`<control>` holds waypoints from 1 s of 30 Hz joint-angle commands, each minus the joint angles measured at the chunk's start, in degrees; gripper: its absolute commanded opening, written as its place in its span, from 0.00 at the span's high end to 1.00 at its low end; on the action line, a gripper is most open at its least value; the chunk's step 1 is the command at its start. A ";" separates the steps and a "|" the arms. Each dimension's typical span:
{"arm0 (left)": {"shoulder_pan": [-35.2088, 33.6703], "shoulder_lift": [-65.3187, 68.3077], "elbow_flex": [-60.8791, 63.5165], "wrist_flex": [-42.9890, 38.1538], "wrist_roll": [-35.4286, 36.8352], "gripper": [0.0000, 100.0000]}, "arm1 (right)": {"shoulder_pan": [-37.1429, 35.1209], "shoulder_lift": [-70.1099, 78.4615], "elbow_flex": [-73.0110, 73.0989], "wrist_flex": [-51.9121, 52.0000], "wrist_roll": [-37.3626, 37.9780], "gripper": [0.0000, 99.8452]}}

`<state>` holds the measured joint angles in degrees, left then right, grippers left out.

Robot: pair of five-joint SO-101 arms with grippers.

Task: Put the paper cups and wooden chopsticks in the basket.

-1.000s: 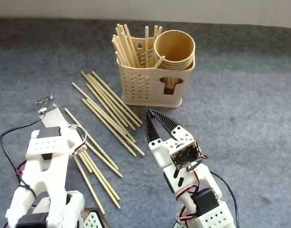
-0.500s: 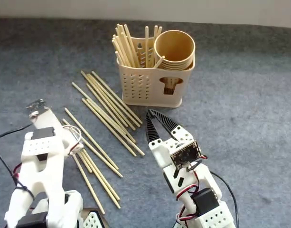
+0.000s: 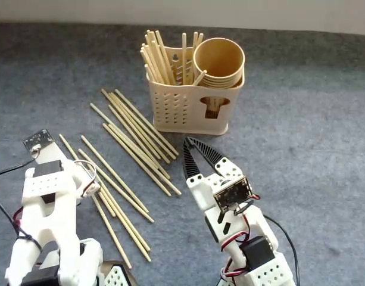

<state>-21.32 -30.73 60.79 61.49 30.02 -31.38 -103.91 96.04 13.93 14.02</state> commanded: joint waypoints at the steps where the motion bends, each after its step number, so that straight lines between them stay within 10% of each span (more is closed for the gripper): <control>1: 1.71 -1.19 0.40 -1.14 0.79 0.81 | -0.13 -0.92 5.85 0.22 0.53 0.99; 10: 1.36 -1.19 3.47 -7.12 0.53 0.96 | 0.48 -1.10 5.85 0.22 0.62 0.99; 30: 5.85 -1.80 2.68 -7.12 0.88 0.82 | 0.48 -1.10 5.85 0.22 0.62 0.99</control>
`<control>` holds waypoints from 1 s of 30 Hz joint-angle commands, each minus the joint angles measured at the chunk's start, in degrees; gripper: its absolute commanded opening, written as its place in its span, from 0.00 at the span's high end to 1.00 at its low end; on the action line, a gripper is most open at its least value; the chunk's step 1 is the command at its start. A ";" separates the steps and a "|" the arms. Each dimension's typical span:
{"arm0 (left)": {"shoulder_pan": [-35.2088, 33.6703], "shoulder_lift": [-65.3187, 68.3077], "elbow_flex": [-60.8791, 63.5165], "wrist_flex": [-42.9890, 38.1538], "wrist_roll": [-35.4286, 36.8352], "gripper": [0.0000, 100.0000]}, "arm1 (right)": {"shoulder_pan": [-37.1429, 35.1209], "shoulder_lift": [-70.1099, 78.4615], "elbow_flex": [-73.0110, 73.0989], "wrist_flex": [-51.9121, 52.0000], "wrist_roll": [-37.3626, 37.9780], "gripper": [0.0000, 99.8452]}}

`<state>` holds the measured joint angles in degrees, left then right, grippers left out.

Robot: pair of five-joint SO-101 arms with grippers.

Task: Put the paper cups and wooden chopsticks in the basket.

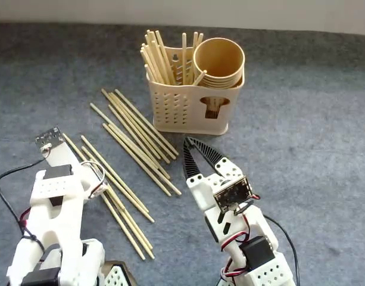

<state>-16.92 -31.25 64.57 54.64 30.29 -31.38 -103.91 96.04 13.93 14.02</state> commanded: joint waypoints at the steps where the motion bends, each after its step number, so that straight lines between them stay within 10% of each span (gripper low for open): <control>1: 1.45 -1.27 -1.27 0.35 0.62 0.82 | 0.48 -1.10 5.85 0.22 0.62 0.99; 30: 1.71 -0.66 3.65 -7.56 0.62 0.98 | 0.48 -1.01 5.85 0.22 0.62 0.99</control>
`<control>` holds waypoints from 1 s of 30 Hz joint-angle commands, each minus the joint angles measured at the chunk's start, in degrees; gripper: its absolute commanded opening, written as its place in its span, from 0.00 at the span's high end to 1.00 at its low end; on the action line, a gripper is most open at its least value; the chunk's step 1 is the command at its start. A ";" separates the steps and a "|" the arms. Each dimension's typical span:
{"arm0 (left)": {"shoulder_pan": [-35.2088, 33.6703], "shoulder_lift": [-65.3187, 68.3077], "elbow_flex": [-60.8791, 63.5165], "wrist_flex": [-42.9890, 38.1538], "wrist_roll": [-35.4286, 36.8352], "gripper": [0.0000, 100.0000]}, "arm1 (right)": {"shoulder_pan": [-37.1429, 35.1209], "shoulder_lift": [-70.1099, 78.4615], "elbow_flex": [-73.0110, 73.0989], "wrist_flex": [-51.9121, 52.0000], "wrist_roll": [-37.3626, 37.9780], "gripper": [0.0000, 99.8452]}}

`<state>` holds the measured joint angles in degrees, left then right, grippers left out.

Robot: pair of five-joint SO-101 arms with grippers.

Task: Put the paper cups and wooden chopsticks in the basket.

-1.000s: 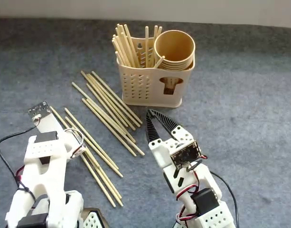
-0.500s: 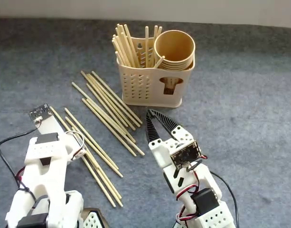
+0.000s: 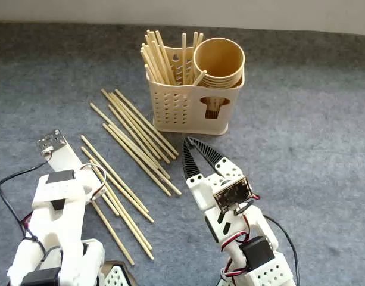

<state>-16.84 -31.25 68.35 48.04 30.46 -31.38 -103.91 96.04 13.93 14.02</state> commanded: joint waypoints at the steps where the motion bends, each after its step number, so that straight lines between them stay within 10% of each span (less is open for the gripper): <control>1: 1.63 -0.84 -0.22 -0.97 0.44 0.99 | 0.48 -1.01 5.85 0.22 0.62 0.99; 30: 1.63 -1.27 -44.44 32.09 3.69 0.99 | 0.48 -0.75 5.85 0.22 0.62 0.99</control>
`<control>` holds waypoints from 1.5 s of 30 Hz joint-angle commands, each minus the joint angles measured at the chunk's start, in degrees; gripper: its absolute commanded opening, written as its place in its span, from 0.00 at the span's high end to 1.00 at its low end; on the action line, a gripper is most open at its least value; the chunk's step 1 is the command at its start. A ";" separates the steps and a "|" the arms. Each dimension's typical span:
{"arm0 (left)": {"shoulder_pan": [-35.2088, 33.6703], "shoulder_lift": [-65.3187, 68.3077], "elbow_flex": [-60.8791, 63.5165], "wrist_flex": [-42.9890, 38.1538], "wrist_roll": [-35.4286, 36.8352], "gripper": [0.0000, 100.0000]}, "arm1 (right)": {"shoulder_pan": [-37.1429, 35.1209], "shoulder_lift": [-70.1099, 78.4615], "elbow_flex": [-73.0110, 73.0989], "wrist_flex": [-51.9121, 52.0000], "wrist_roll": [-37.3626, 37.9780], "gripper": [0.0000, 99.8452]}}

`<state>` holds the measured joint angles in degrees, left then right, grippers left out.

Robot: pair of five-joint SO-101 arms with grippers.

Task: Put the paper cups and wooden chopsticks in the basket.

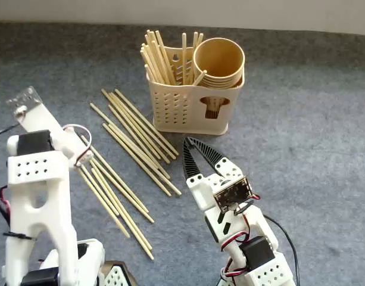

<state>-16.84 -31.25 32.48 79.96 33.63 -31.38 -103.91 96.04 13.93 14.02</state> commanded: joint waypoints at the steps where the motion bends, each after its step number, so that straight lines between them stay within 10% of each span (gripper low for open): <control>1: 1.63 -1.27 -10.24 0.18 0.53 0.99 | 0.48 -0.75 5.85 0.22 0.62 0.99; 20: 9.89 -1.27 -33.19 -2.46 0.53 0.99 | 0.40 -0.75 5.85 0.22 0.62 0.99; 45: 16.92 -0.66 -23.69 -56.79 0.09 0.99 | 0.40 -0.75 5.76 0.22 0.62 0.99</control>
<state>-2.86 -31.25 4.09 34.86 33.63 -31.38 -103.91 96.04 13.93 14.02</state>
